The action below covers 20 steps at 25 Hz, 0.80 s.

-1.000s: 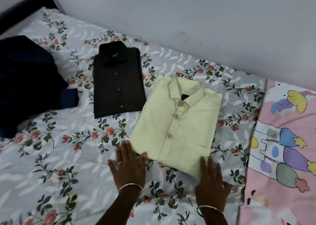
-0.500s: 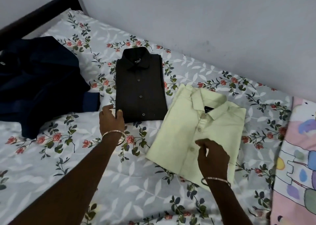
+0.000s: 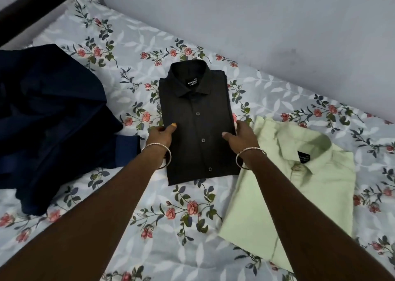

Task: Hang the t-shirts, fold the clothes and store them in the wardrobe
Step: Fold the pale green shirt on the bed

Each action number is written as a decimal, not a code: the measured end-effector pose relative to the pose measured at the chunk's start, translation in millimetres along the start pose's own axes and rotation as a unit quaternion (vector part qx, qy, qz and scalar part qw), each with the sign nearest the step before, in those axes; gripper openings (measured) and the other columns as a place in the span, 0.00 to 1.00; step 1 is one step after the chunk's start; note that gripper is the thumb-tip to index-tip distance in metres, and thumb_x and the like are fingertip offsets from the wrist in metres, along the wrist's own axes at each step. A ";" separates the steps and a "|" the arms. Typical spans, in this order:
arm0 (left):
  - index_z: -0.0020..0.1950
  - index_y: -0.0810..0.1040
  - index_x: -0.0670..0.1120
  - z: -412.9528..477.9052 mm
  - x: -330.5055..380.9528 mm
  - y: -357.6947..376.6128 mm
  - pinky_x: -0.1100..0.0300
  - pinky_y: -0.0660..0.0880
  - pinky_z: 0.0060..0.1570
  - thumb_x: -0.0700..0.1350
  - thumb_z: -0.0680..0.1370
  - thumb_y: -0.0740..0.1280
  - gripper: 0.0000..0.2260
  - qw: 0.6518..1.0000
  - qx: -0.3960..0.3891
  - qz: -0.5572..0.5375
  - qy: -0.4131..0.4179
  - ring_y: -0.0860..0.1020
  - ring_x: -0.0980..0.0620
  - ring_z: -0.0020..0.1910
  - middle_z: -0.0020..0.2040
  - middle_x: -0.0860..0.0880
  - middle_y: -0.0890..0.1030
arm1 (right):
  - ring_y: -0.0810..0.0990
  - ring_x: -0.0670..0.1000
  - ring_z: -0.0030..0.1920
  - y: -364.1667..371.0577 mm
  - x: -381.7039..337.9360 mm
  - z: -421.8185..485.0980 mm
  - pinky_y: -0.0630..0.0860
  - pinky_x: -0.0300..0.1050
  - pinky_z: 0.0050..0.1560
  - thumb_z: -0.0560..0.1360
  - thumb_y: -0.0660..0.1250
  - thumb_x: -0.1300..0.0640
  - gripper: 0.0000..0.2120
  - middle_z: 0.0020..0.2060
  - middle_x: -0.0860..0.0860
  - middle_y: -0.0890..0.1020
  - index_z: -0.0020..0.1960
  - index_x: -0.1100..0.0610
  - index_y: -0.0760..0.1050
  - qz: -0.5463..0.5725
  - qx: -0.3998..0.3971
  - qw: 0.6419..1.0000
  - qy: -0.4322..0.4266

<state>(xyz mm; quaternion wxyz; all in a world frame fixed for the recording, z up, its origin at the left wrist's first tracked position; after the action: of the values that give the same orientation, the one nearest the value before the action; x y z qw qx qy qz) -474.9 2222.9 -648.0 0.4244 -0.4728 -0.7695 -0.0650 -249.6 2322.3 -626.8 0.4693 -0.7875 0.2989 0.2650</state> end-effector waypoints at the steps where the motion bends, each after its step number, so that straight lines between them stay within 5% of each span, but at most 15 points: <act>1: 0.70 0.71 0.42 6.5 2.3 1.9 0.49 0.72 0.65 0.55 0.77 0.70 0.26 1.000 -0.008 -0.020 -0.003 0.76 0.41 0.61 0.65 0.42 0.77 | 0.74 0.61 0.67 5.5 -2.0 10.4 0.71 0.52 0.69 0.71 0.73 0.46 0.32 0.67 0.58 0.76 0.71 0.58 0.71 -0.025 -0.004 1.000 0.010; 3: 0.68 0.72 0.41 13.4 6.1 5.9 0.52 0.75 0.57 0.51 0.77 0.71 0.23 0.998 -0.031 -0.063 -0.009 0.77 0.43 0.54 0.59 0.44 0.78 | 0.73 0.61 0.68 11.2 -2.1 24.1 0.70 0.55 0.70 0.71 0.74 0.41 0.36 0.69 0.58 0.73 0.73 0.57 0.68 -0.031 0.000 0.999 0.040; 6: 0.66 0.75 0.43 14.2 6.2 8.3 0.55 0.78 0.45 0.49 0.77 0.72 0.20 0.984 -0.091 -0.147 -0.034 0.81 0.44 0.49 0.58 0.43 0.81 | 0.75 0.55 0.67 17.0 -6.7 25.1 0.70 0.51 0.70 0.78 0.70 0.51 0.29 0.68 0.53 0.76 0.75 0.57 0.67 0.112 -0.027 0.992 0.058; 11: 0.70 0.75 0.44 5.0 15.6 -1.2 0.45 0.80 0.56 0.46 0.78 0.70 0.21 0.941 -0.225 -0.248 -0.050 0.81 0.39 0.58 0.61 0.40 0.82 | 0.71 0.45 0.64 22.0 -26.3 -1.4 0.66 0.37 0.63 0.83 0.61 0.57 0.21 0.63 0.43 0.73 0.76 0.54 0.66 0.136 -0.057 0.989 -0.033; 15: 0.69 0.75 0.43 -34.1 23.5 -6.3 0.48 0.82 0.52 0.44 0.80 0.67 0.18 0.932 -0.264 -0.248 -0.025 0.82 0.42 0.55 0.62 0.39 0.81 | 0.70 0.48 0.72 0.9 -13.1 -34.9 0.66 0.50 0.75 0.82 0.63 0.60 0.25 0.72 0.46 0.72 0.78 0.53 0.63 0.220 -0.047 0.969 -0.098; 20: 0.67 0.77 0.42 -116.2 35.4 32.9 0.53 0.82 0.47 0.44 0.75 0.68 0.19 0.912 -0.323 -0.251 0.033 0.84 0.45 0.51 0.59 0.41 0.83 | 0.70 0.43 0.72 -67.0 22.6 -99.5 0.67 0.49 0.74 0.83 0.61 0.62 0.24 0.71 0.41 0.73 0.77 0.49 0.64 0.266 0.020 0.957 -0.115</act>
<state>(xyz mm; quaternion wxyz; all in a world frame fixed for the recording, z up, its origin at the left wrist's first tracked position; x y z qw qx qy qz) -387.3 2206.3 -559.2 0.2434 -0.3725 -0.7858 -0.4296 -172.4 2253.6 -562.0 0.4289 -0.6340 0.4470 0.4629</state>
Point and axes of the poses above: each hand's wrist, its own z-axis towards the middle knuckle, its own y-axis out of the palm, x = y × z, the point moved 4 cm from there along z, towards the middle knuckle
